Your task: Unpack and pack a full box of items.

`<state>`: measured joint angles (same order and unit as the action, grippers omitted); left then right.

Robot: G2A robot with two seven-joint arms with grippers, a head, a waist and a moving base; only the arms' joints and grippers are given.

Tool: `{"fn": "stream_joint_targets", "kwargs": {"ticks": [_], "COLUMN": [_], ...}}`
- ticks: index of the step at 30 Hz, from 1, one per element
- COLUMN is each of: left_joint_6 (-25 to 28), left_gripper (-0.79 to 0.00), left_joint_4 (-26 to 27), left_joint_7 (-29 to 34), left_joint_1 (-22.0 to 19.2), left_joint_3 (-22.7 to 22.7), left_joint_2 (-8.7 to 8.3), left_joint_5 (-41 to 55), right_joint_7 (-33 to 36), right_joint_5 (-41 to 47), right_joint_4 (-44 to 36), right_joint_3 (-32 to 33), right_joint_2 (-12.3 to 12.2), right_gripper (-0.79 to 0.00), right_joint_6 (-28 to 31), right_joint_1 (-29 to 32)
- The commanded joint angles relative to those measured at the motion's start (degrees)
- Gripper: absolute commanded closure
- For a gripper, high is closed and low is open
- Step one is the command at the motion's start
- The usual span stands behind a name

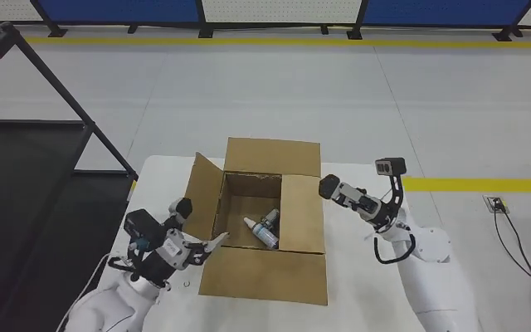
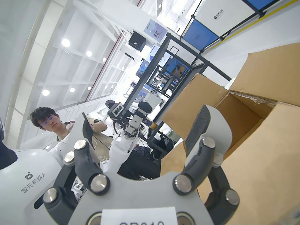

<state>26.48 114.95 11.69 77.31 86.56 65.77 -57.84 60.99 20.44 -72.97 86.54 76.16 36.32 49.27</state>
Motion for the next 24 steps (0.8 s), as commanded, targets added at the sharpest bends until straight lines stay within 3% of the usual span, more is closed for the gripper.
{"fn": "stream_joint_targets", "kwargs": {"ticks": [1,5,16,24], "left_joint_6": [-0.56,-3.04,-3.57,-9.77], "left_gripper": [-0.785,-0.785,-0.785,-0.785], "left_joint_4": [-3.62,-11.57,-12.81,-24.96], "left_joint_7": [6.42,16.31,15.23,23.49], "left_joint_1": [-6.02,-15.29,-15.23,-25.01], "left_joint_3": [-4.06,-11.28,-11.04,-15.62], "left_joint_2": [0.26,1.12,1.22,2.33], "left_joint_5": [2.87,8.13,10.89,19.24], "right_joint_7": [-0.88,-1.63,-3.19,-2.20], "right_joint_5": [0.17,0.01,0.24,3.50], "right_joint_4": [-2.02,-2.65,-3.53,-3.86], "right_joint_3": [1.90,2.74,2.43,3.43], "right_joint_2": [-0.46,-0.67,-0.68,-1.54], "right_gripper": [-0.785,-0.785,-0.785,-0.785], "right_joint_6": [0.01,-0.08,-1.21,-1.74], "right_joint_1": [2.67,3.77,4.16,4.29]}}
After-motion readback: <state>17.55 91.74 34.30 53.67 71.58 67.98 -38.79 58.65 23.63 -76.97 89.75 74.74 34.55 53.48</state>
